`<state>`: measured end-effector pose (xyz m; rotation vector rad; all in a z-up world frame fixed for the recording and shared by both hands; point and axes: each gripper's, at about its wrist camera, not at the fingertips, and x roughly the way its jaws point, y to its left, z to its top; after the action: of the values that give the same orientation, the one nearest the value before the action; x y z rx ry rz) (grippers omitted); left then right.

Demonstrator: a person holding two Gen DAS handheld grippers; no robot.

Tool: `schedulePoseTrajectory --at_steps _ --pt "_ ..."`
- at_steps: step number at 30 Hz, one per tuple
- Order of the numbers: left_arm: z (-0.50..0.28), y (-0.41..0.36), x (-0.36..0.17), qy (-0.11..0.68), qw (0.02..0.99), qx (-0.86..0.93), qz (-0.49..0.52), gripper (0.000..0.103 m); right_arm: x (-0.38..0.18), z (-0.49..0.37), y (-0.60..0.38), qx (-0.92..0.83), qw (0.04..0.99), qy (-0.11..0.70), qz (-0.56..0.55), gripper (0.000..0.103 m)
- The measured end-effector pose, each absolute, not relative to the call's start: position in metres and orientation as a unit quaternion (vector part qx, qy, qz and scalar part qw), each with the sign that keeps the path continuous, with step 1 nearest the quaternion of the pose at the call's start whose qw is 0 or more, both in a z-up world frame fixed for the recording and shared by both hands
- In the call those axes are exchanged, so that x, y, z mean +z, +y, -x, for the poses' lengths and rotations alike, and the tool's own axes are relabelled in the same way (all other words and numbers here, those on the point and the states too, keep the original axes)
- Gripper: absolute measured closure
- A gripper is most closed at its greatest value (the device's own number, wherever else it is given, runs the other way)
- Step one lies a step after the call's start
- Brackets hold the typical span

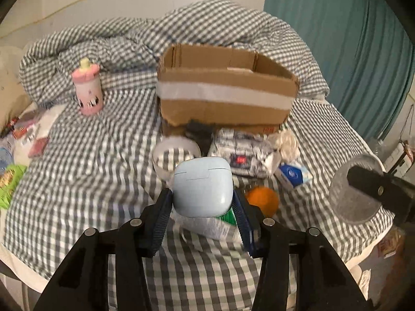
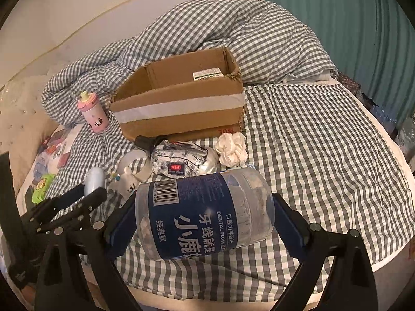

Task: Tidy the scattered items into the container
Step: 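Lower the water bottle and earbud case into the cardboard box, open both grippers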

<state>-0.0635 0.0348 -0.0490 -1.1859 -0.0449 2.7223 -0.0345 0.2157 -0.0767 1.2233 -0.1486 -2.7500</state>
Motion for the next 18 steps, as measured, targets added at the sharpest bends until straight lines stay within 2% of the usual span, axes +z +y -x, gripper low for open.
schedulePoseTrajectory --at_steps 12,18 --pt "0.102 0.043 -0.028 -0.006 0.086 0.914 0.397 0.054 -0.060 0.071 0.213 -0.911 0.062 -0.047 -0.405 0.009" --pt "0.143 0.052 0.004 0.003 0.090 0.923 0.375 0.054 -0.024 0.113 0.214 -0.920 0.072 -0.056 -0.381 0.009"
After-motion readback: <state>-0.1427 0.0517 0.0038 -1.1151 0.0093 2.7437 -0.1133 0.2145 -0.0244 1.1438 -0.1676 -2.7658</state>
